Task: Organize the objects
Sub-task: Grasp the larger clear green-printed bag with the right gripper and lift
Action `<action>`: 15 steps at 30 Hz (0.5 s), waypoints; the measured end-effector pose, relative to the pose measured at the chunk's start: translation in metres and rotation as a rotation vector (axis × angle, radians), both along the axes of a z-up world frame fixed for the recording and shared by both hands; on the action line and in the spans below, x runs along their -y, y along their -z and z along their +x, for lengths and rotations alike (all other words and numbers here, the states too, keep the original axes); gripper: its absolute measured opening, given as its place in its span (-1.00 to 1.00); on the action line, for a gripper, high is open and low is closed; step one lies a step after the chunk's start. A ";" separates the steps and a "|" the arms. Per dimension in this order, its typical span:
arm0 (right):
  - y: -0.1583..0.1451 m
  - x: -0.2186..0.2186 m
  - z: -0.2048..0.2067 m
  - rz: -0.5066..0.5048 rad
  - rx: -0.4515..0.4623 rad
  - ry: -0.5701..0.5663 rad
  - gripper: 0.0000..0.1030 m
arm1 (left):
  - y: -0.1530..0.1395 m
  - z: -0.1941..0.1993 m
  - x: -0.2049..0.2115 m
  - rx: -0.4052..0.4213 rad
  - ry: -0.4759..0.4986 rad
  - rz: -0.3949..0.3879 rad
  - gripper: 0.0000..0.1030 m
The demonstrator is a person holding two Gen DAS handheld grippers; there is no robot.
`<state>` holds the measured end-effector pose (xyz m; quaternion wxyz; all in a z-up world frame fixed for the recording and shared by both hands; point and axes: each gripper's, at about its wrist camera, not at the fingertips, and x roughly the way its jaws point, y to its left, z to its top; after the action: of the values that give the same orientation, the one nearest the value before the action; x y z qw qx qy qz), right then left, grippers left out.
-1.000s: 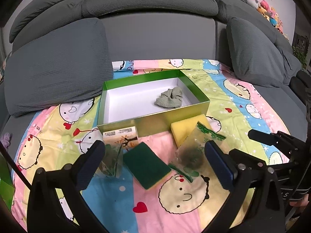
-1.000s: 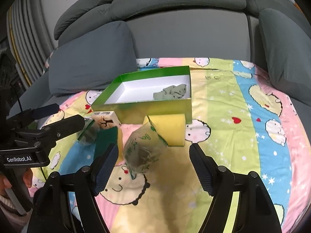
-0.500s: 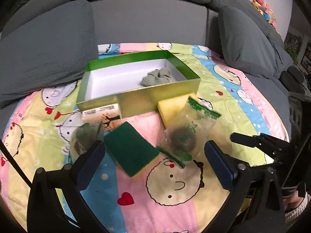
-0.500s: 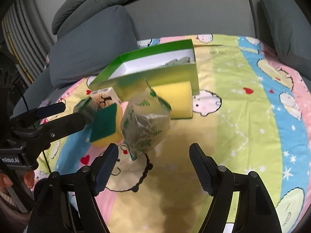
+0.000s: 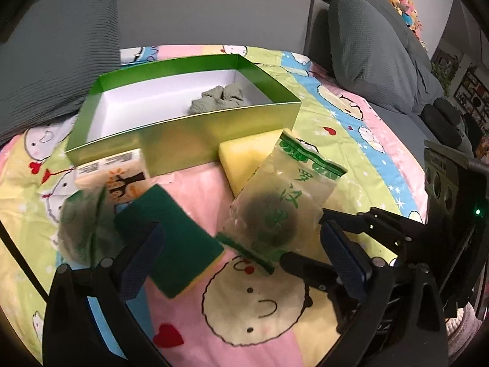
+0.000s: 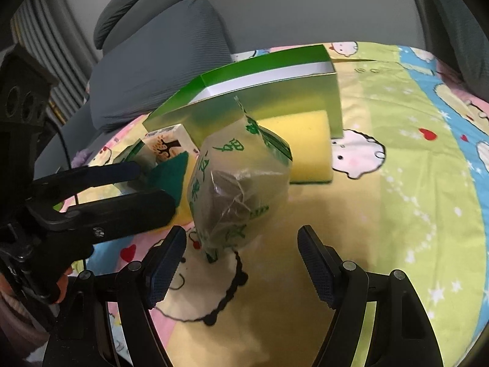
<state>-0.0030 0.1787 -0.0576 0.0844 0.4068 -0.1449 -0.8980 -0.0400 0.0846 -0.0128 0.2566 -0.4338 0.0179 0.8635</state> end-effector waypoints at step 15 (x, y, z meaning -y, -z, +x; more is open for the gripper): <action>0.012 0.000 -0.022 -0.084 -0.017 -0.006 0.30 | 0.027 -0.032 -0.023 0.135 0.141 0.121 0.44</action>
<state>-0.0254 0.1788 -0.0696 0.1053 0.3955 -0.1807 -0.8943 -0.0724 0.1081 -0.0396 0.3429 -0.4724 -0.0213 0.8117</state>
